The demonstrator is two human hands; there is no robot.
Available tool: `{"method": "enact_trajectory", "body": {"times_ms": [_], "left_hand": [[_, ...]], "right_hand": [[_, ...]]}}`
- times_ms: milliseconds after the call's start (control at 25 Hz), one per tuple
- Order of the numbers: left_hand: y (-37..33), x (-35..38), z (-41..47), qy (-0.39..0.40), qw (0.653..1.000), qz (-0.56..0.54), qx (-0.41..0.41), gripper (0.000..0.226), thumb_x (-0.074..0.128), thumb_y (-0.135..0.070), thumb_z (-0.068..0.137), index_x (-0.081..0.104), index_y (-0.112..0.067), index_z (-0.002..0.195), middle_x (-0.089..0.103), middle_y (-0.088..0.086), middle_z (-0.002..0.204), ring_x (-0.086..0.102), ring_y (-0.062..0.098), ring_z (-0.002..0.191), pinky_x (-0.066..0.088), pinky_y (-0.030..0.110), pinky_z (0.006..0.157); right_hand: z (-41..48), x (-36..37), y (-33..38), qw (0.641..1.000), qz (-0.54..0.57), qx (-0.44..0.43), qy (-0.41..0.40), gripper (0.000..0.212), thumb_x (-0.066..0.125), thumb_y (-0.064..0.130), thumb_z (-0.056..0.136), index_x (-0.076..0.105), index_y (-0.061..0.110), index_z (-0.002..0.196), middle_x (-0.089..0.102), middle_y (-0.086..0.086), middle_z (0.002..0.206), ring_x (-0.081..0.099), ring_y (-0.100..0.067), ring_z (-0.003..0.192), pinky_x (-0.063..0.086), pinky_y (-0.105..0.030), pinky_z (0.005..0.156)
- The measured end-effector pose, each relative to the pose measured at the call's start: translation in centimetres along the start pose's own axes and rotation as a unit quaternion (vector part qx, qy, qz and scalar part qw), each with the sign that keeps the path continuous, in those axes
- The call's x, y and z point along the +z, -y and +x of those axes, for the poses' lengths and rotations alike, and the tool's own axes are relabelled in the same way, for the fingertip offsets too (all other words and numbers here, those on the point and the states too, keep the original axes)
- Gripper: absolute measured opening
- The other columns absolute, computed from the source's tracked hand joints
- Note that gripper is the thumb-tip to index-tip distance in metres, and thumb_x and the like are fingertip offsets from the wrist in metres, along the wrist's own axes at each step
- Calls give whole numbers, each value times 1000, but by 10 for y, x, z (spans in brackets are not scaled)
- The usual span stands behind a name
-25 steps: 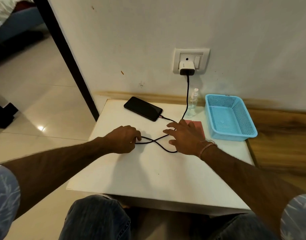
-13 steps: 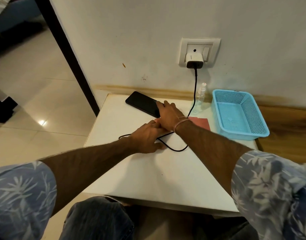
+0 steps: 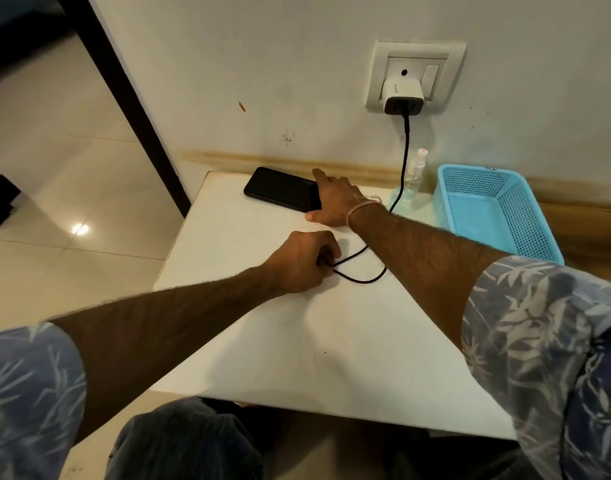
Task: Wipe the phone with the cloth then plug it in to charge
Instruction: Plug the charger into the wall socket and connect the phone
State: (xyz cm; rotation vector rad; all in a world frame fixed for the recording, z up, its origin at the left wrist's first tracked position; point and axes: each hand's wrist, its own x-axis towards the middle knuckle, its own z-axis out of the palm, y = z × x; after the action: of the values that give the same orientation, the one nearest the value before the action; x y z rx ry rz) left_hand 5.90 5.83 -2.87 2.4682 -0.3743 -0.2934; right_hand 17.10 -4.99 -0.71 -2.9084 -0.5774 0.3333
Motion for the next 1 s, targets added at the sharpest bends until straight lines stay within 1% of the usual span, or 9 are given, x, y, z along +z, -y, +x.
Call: {"method": "enact_trajectory", "body": {"times_ms": [80, 200, 280, 360, 440, 680, 760, 880, 1000], "left_hand": [[-4, -3, 7, 18, 998, -26, -48, 29, 75, -8, 86, 65, -12, 113, 71, 4, 103, 63, 11, 84, 48, 13, 73], [-8, -7, 16, 50, 996, -10, -72, 26, 74, -9, 85, 69, -13, 111, 72, 2, 103, 65, 14, 91, 49, 19, 80], [-11, -9, 17, 59, 996, -3, -70, 25, 71, -7, 85, 73, -13, 109, 72, 1, 104, 63, 12, 89, 47, 18, 80], [-13, -10, 16, 61, 996, 4, -66, 24, 70, -6, 85, 74, -13, 108, 73, 2, 104, 64, 14, 90, 46, 18, 79], [-13, -11, 14, 62, 996, 3, -61, 23, 72, -8, 85, 72, -14, 106, 72, 1, 103, 65, 16, 93, 46, 19, 79], [9, -25, -3, 74, 995, 44, -48, 25, 79, -18, 83, 68, -17, 105, 65, -3, 98, 60, 15, 89, 43, 17, 71], [18, -34, -5, 76, 994, 68, -46, 19, 76, -17, 84, 68, -18, 101, 64, -6, 92, 59, 14, 87, 42, 16, 69], [27, -39, -4, 41, 995, 85, -30, 13, 71, -13, 86, 72, -15, 99, 66, -5, 91, 56, 13, 86, 40, 19, 70], [34, -42, 2, 11, 994, 109, -10, 12, 68, -13, 90, 72, -13, 102, 62, -1, 93, 53, 15, 89, 37, 22, 73]], "right_hand": [[-6, -8, 2, 1000, 14, -18, -12, 92, 73, 39, 79, 19, 12, 147, 40, -17, 142, 42, -36, 127, 42, -45, 101], [-23, -28, -7, 993, -13, -65, -94, 38, 70, 19, 81, 54, 13, 115, 54, -14, 118, 56, -31, 102, 46, -32, 77], [-38, -38, -22, 991, -80, -103, -30, 14, 69, 19, 81, 60, 19, 92, 62, -8, 103, 59, -26, 89, 43, -29, 69], [-56, -37, -34, 975, -140, -142, 101, 22, 73, 34, 79, 63, 23, 94, 63, 1, 96, 56, -20, 90, 43, -30, 72], [-67, -25, -40, 957, -193, -156, 152, 31, 71, 42, 79, 59, 25, 102, 58, 6, 91, 53, -18, 92, 38, -33, 78], [-69, -11, -47, 970, -176, -162, 41, 10, 64, 32, 83, 58, 26, 77, 58, 8, 77, 56, -23, 86, 37, -37, 82], [-79, -10, -45, 971, -156, -182, 3, 13, 59, 41, 85, 61, 28, 82, 54, 9, 77, 59, -20, 84, 30, -33, 77], [-101, -1, -37, 970, -162, -177, 36, 47, 47, 68, 83, 56, 28, 108, 57, 6, 95, 56, -22, 90, 36, -38, 90], [-111, 8, -33, 971, -166, -170, 6, 49, 46, 63, 88, 56, 25, 118, 62, 3, 106, 58, -22, 97, 34, -40, 96]]}}
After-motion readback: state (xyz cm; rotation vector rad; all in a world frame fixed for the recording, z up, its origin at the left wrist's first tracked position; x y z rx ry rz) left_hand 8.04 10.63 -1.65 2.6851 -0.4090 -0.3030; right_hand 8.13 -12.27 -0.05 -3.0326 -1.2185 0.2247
